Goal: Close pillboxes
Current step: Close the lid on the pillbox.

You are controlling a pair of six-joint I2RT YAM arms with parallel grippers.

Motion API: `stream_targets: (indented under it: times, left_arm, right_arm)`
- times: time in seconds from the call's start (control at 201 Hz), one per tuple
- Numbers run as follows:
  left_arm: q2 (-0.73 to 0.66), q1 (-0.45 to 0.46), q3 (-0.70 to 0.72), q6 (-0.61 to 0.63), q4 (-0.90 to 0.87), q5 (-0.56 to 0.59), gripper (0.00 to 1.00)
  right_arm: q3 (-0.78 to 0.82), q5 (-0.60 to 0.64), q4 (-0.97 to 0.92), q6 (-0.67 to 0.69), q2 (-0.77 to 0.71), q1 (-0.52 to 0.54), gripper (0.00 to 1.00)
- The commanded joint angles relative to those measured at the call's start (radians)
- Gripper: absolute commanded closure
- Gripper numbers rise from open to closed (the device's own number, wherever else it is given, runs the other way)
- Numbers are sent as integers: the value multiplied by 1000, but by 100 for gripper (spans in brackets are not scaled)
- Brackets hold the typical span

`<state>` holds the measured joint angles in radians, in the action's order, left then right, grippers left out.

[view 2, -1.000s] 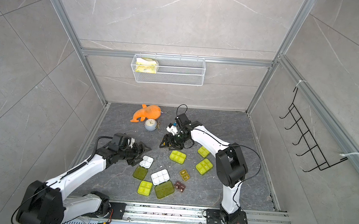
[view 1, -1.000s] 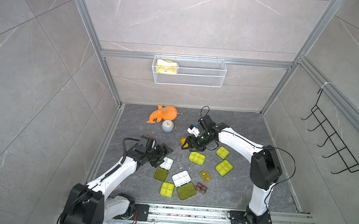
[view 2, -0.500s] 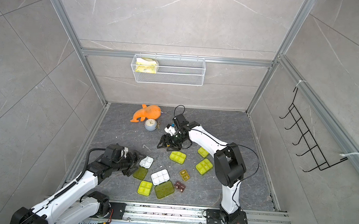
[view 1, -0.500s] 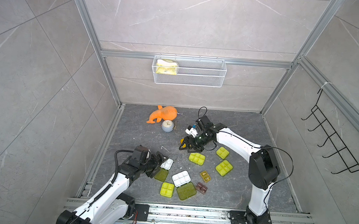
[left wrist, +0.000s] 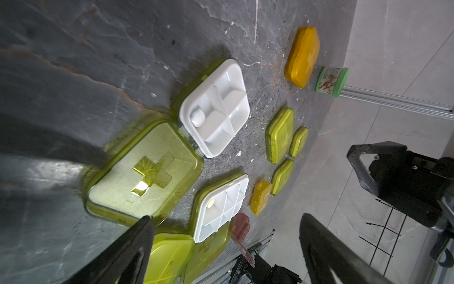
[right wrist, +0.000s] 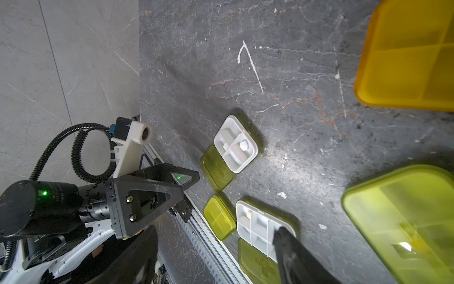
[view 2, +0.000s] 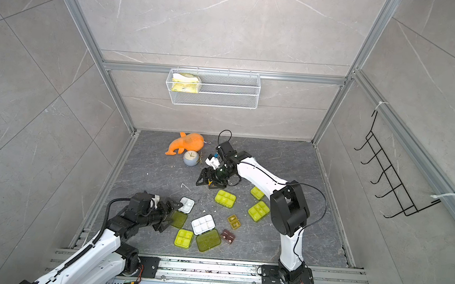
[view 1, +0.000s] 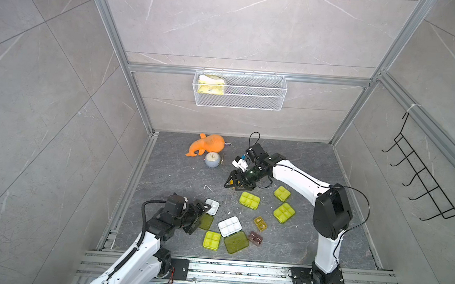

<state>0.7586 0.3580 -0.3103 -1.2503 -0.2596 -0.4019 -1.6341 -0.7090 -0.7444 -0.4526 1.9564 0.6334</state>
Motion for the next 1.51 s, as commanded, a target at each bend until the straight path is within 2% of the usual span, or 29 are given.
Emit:
stream_targets:
  times: [0.0,0.164,0.339,0.642,0.936,1.504]
  left_arm:
    - [30,5,-28,14,23,-35,5]
    - [92,8,-11,2,81,-59,4]
    - [133,12,-31,27,62,-75,3]
    - [44,12,-35,38,-64,-75,2]
    - [-55,11,6,-10,-124,-79,2]
    - [10,11,44,-19,-70,-65,1]
  right_arm:
    - [10,-23,-21,23,24,21,24]
    - [30,-28,-17,32,37,33,23]
    - [57,-27,20,12,44,48,23]
    - [26,-15,61,-24,101,93,23]
    - [-53,-15,70,-48,187,129,23]
    - [-140,1,53,-48,281,152,22]
